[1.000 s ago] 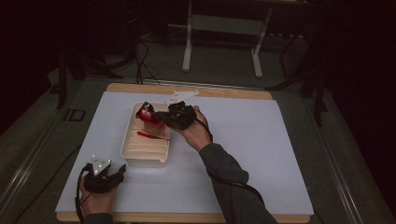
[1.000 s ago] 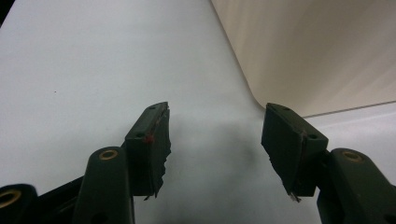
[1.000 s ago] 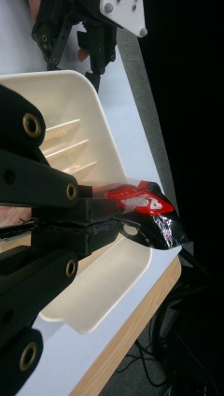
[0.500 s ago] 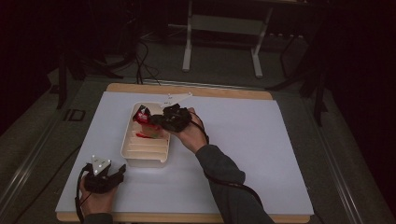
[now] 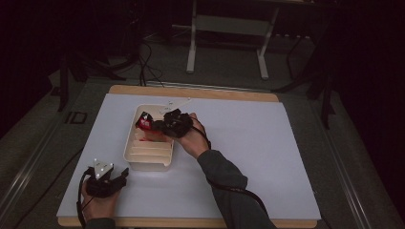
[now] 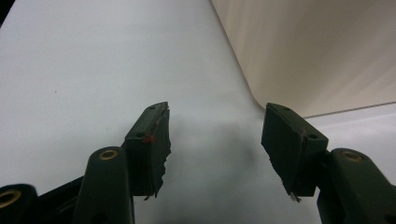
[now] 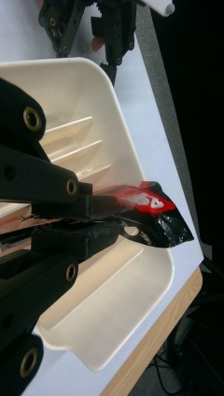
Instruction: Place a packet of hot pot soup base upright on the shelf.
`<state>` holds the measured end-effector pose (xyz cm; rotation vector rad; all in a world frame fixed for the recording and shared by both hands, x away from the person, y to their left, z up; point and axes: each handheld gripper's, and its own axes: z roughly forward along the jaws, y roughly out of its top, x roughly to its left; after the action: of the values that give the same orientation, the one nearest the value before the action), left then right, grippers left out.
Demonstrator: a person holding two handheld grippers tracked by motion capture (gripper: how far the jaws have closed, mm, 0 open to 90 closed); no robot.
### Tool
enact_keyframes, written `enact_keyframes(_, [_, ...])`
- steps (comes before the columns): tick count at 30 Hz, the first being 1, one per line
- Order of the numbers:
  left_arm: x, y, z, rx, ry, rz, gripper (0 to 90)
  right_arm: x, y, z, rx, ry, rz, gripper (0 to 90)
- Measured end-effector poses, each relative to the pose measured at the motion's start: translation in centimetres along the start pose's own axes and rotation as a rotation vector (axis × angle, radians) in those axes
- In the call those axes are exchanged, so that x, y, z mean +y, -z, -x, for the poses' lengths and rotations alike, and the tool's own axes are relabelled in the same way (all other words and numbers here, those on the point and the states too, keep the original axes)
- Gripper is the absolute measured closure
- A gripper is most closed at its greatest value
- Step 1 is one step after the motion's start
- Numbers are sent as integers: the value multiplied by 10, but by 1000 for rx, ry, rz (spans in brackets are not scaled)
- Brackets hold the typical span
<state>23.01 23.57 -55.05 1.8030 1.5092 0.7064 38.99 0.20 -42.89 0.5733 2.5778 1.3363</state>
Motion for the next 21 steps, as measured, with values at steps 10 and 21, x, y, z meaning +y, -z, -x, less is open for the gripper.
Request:
enact_keyframes(10, [0,0,0,0,1,0,417,-5,-8,0,-41,4,-35,758])
enact_keyframes(21, [0,0,0,0,1,1,416,-6,-9,6,-108,-68,-31,617])
